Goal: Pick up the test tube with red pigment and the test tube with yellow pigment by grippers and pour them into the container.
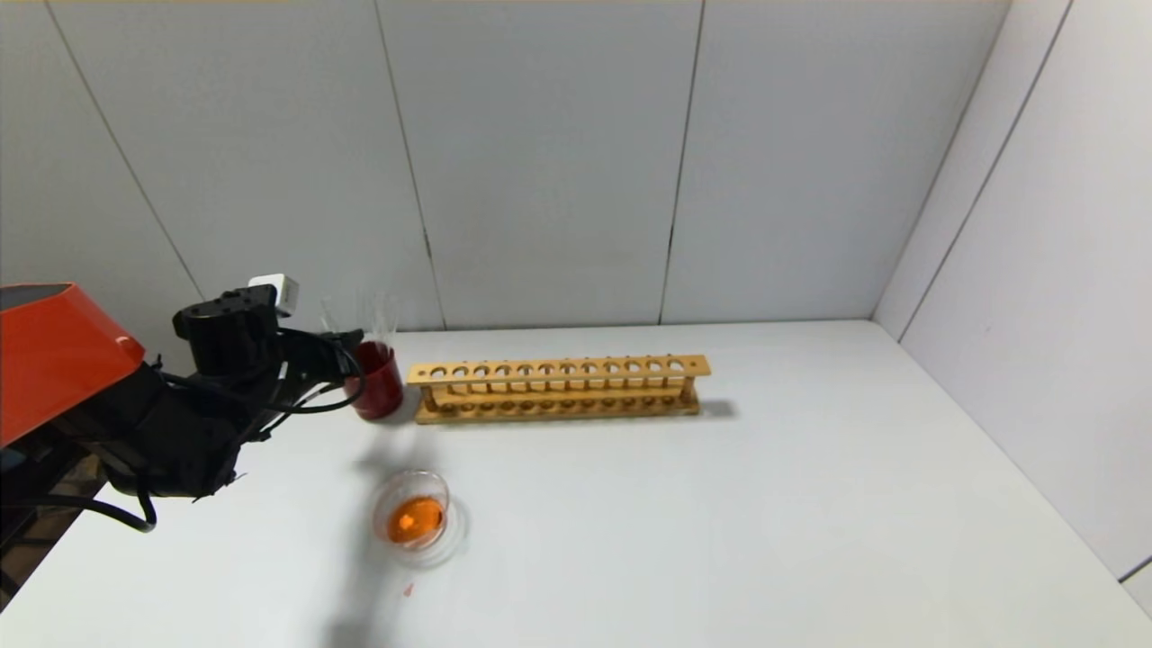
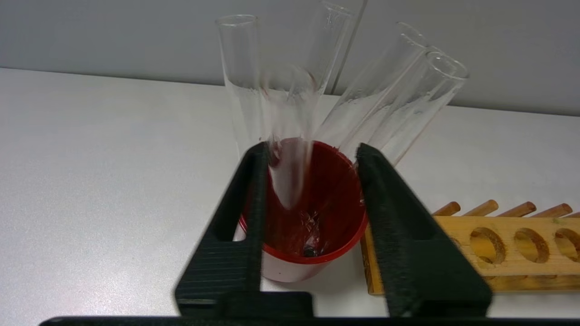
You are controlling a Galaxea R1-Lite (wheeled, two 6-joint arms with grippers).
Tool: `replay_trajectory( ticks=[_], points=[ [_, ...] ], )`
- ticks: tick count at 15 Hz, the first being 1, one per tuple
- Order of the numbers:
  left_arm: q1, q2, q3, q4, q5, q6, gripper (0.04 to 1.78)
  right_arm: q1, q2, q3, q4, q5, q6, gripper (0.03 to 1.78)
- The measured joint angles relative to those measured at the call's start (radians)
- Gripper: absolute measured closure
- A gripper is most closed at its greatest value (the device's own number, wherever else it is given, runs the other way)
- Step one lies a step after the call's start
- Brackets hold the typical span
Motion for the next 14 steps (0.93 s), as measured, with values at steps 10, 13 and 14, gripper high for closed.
replay_trajectory(
  ticks=[10, 13, 14],
  points=[
    [-0.038, -0.326, -0.051, 0.216, 0.0, 0.001, 0.07, 0.0, 0.0, 0.0, 0.0, 0.0, 0.0, 0.06],
    [-0.054, -0.615, -0.027, 0.394, 0.007, 0.034, 0.07, 0.0, 0.0, 0.0, 0.0, 0.0, 0.0, 0.06],
    [-0.057, -0.73, 0.007, 0.456, 0.018, 0.051, 0.07, 0.0, 0.0, 0.0, 0.0, 0.0, 0.0, 0.06]
  ],
)
